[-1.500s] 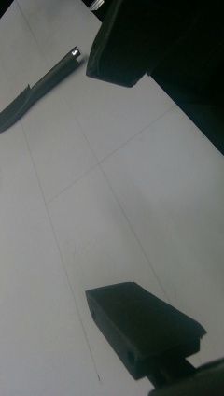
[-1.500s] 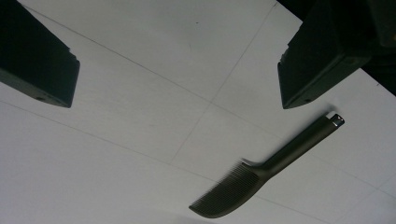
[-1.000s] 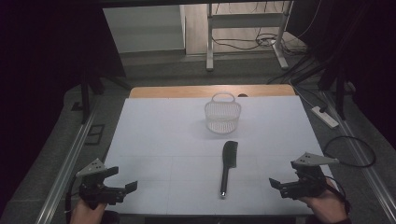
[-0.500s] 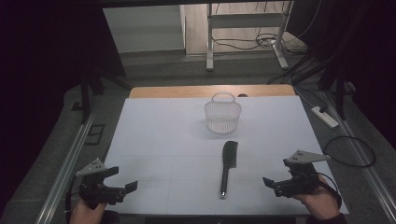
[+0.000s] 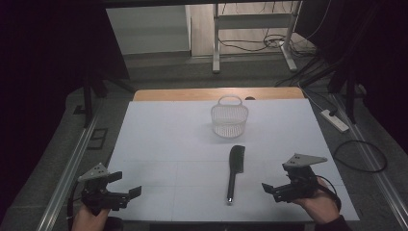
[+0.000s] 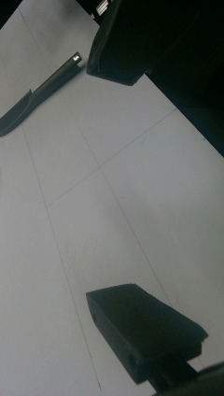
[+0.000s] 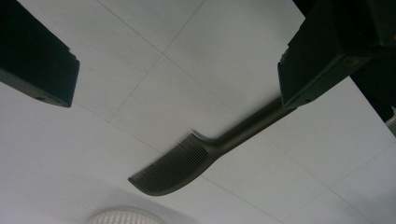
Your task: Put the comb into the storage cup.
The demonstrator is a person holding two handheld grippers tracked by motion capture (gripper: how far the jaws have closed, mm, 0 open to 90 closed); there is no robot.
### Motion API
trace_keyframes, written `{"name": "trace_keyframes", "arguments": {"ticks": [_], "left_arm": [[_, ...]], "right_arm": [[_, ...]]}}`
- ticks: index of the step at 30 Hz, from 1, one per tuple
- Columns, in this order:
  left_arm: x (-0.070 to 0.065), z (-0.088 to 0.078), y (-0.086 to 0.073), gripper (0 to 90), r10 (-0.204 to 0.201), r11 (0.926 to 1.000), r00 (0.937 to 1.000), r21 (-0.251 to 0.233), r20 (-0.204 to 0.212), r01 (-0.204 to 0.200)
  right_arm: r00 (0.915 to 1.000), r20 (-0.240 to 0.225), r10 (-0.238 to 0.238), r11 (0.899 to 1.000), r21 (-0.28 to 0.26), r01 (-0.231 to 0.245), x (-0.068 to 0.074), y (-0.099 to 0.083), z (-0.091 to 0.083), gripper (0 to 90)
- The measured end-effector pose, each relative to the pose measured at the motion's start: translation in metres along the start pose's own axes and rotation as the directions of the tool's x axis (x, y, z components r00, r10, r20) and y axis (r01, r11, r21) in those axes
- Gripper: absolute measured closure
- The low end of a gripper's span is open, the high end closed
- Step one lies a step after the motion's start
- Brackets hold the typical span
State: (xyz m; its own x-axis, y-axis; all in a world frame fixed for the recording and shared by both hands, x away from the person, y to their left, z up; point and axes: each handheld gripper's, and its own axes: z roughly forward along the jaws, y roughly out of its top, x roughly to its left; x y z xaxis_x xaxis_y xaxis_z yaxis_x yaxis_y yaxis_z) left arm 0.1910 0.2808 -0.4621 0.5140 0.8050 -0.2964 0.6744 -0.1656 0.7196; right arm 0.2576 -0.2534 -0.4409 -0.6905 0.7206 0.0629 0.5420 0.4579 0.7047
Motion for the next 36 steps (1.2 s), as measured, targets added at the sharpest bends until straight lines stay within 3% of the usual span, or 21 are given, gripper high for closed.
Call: {"name": "trace_keyframes", "arguments": {"ticks": [36], "left_arm": [[-0.001, 0.000, 0.000, 0.0, 0.016, 0.9999, 0.9999, 0.002, 0.002, -0.016]], "right_arm": [[0.9967, -0.069, -0.042, 0.997, 0.054, 0.046, 0.015, 0.022, 0.032, 0.0]]}}
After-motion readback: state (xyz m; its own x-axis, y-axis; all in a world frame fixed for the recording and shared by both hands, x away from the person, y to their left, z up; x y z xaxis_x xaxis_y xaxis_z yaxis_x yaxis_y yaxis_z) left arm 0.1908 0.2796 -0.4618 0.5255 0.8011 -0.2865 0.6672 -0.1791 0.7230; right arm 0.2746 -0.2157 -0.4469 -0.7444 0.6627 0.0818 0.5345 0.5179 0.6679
